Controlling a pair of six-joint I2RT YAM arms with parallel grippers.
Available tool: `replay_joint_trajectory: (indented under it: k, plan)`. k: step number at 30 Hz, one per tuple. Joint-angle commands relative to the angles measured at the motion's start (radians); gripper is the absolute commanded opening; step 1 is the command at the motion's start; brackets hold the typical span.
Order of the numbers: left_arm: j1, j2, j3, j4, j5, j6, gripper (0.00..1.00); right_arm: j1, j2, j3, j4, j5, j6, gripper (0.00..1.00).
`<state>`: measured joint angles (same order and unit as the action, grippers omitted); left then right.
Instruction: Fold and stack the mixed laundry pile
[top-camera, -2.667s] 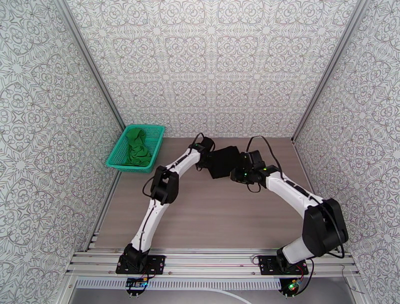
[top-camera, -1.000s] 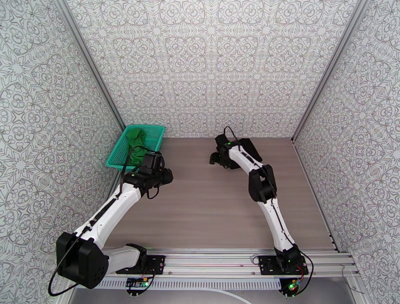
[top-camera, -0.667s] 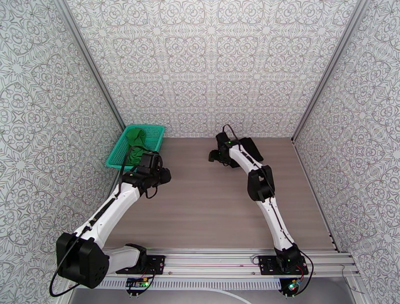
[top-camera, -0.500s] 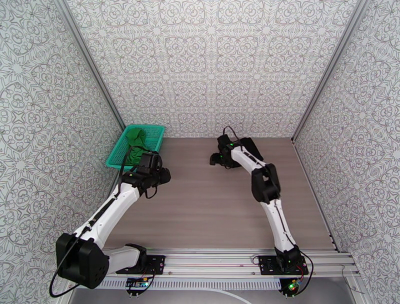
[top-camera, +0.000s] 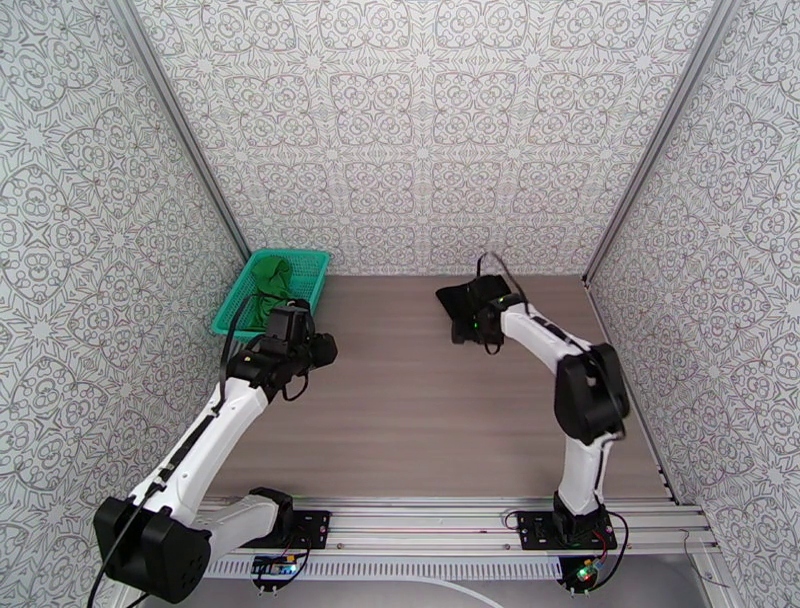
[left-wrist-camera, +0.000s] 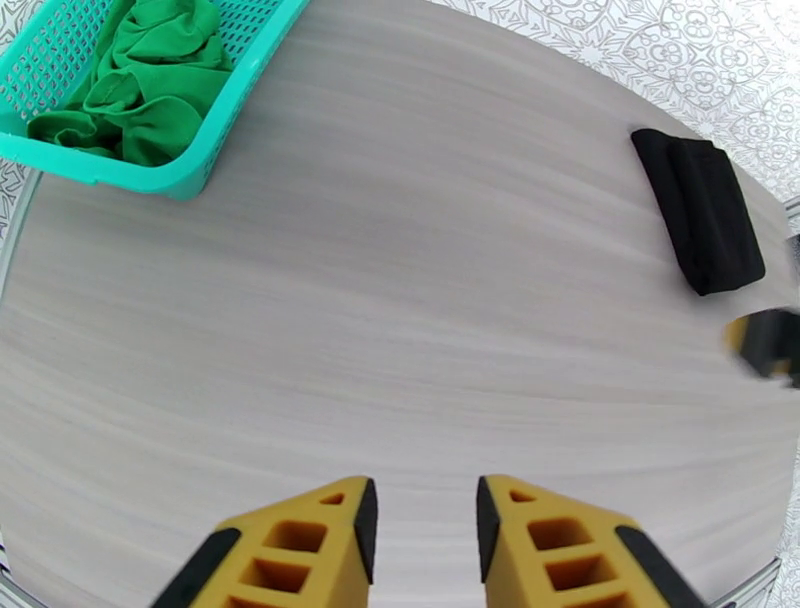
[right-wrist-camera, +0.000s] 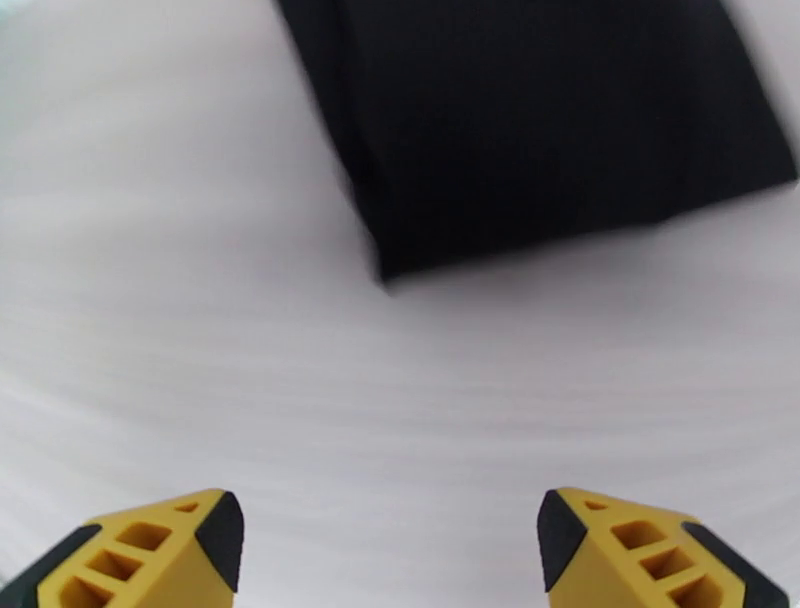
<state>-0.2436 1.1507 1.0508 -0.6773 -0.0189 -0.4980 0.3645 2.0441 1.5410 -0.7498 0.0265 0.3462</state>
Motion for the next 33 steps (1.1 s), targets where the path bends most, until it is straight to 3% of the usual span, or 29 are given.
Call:
replay_joint_trajectory:
  k: [1, 20, 33]
  plan:
    - [0.016, -0.048, 0.003, -0.021, 0.019, -0.019, 0.36, 0.004, 0.039, 0.018, 0.056, 0.002, -0.009, 0.82]
    - [0.030, -0.110, 0.011, -0.088, 0.001, -0.031, 0.36, -0.041, 0.330, 0.322, 0.123, -0.052, 0.009, 0.82]
    - [0.036, -0.109, 0.029, -0.137, -0.033, -0.028, 0.40, -0.044, 0.396, 0.405, 0.144, -0.121, 0.047, 0.81]
